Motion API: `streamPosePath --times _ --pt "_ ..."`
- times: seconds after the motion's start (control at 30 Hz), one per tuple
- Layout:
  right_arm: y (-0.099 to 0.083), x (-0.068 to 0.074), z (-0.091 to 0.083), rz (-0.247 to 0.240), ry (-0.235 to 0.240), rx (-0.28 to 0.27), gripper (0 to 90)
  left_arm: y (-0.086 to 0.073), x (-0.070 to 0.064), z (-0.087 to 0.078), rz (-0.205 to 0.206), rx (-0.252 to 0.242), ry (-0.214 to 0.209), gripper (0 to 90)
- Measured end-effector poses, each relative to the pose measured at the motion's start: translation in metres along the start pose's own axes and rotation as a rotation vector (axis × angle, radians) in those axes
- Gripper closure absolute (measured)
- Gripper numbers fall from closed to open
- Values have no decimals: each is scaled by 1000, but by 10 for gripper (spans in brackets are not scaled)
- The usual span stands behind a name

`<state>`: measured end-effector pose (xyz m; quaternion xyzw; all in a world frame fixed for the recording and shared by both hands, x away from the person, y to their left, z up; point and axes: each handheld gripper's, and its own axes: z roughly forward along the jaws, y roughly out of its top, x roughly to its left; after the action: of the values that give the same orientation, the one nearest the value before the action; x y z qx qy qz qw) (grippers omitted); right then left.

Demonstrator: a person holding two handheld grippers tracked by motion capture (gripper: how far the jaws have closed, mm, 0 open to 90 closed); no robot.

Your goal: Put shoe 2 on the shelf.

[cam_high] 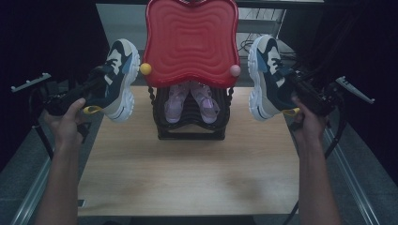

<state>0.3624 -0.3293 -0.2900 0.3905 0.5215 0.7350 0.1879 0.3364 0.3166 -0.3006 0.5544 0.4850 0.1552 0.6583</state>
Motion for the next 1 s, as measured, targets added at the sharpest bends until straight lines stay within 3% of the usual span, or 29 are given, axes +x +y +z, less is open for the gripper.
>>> streamPosePath --times 0.37,0.5,1.0 --pt "21 17 14 -3 15 -29 737 24 -18 6 37 -12 -7 720" --pt "32 26 22 -26 18 -25 737 37 -25 8 41 -15 -23 720" --pt "55 41 62 18 57 -11 737 69 -52 37 76 -16 -41 719"
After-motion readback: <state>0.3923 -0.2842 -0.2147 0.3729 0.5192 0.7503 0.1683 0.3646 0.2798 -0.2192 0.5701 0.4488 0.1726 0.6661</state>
